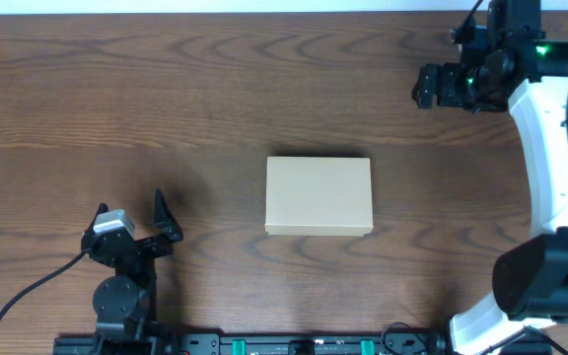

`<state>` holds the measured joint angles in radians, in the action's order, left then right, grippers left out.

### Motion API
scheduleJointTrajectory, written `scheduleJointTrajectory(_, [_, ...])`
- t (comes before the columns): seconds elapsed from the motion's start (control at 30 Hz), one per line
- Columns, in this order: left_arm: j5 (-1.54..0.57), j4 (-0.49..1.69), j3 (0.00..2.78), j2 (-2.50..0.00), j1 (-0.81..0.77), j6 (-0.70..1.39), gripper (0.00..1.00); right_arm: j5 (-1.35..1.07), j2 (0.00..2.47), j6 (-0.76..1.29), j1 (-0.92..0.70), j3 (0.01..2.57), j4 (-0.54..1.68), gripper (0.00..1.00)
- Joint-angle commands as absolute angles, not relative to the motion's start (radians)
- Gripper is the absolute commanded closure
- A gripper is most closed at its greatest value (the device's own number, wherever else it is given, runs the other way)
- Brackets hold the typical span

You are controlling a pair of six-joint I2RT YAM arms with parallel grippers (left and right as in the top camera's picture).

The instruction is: Pack container

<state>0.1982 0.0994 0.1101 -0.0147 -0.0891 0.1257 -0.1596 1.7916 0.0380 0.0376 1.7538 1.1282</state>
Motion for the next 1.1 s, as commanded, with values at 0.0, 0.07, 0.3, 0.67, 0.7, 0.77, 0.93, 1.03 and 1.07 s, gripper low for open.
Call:
scheduleJointTrajectory(0.0, [0.188,0.093,0.091,-0.003,-0.092,0.108,0.05,-0.157,1.782,0.028,0.038,1.770,1.126,0.01])
scheduleJointTrajectory(0.07, [0.172,0.093,0.079,-0.003,-0.092,0.109,0.05,-0.157,1.782,0.028,0.038,1.770,1.126,0.01])
scheduleJointTrajectory(0.3, [0.137,0.090,0.015,-0.003,-0.092,0.112,0.05,-0.157,1.782,0.028,0.038,1.770,1.126,0.01])
scheduleJointTrajectory(0.67, [0.130,0.081,0.014,-0.004,-0.092,0.104,0.05,-0.157,1.782,0.029,0.038,1.770,1.126,0.01])
scheduleJointTrajectory(0.7, [0.130,0.081,0.014,-0.004,-0.092,0.104,0.04,-0.157,1.782,0.028,0.038,1.770,1.126,0.01])
scheduleJointTrajectory(0.77, [0.130,0.081,0.014,-0.004,-0.092,0.104,0.05,-0.157,1.782,0.029,0.038,1.770,1.126,0.01])
scheduleJointTrajectory(0.93, [0.130,0.081,0.014,-0.004,-0.092,0.104,0.05,-0.157,1.782,0.028,0.038,1.770,1.126,0.01])
scheduleJointTrajectory(1.03, [0.130,0.081,0.014,-0.004,-0.092,0.104,0.05,-0.157,1.782,0.029,0.038,1.770,1.126,0.01])
scheduleJointTrajectory(1.07, [0.130,0.081,0.014,-0.004,-0.092,0.104,0.05,-0.157,1.782,0.028,0.038,1.770,1.126,0.01])
